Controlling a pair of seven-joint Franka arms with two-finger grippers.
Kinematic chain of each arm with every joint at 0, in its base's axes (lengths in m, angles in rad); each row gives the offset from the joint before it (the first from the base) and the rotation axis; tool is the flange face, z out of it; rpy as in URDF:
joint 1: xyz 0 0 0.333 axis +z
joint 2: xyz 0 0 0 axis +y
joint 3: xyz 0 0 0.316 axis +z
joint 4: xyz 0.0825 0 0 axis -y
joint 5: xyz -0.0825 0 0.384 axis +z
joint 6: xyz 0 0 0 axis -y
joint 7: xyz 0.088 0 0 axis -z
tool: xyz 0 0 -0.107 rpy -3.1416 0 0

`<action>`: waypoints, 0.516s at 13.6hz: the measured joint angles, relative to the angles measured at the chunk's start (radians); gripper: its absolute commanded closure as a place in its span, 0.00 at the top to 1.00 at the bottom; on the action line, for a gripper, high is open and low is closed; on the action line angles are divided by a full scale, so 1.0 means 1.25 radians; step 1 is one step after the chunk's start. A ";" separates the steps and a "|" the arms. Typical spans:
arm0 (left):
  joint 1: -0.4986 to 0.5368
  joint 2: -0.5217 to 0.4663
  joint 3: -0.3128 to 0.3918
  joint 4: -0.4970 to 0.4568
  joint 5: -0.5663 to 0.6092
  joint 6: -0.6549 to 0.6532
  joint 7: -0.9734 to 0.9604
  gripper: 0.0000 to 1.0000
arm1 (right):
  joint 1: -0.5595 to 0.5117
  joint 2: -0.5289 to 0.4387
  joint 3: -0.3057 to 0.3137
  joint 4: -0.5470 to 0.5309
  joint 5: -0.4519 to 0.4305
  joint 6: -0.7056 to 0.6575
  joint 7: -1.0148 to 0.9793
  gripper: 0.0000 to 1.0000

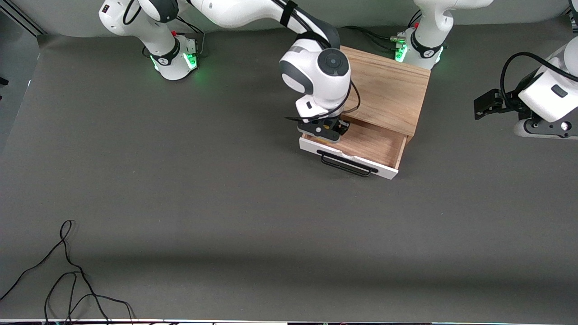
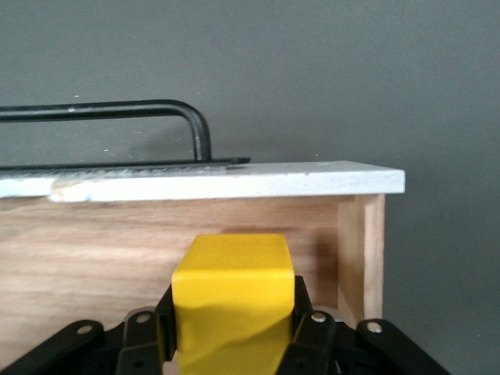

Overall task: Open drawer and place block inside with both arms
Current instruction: 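Lower the cube into the drawer and open the right gripper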

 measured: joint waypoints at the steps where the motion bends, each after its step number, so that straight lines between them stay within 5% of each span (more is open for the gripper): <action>1: 0.000 0.000 0.000 0.000 -0.001 0.000 0.000 1.00 | -0.001 0.005 0.000 0.000 0.001 0.001 0.000 0.56; 2: -0.001 0.000 0.000 0.000 -0.001 0.001 0.000 1.00 | -0.001 0.009 0.000 0.000 0.001 0.002 0.000 0.85; 3: -0.001 0.000 0.000 0.000 -0.001 0.001 0.001 1.00 | -0.001 0.012 0.000 0.000 0.003 0.004 0.000 0.99; 7: -0.001 0.000 0.000 0.000 -0.002 0.001 0.001 1.00 | -0.003 0.013 0.000 0.015 0.031 0.003 0.002 1.00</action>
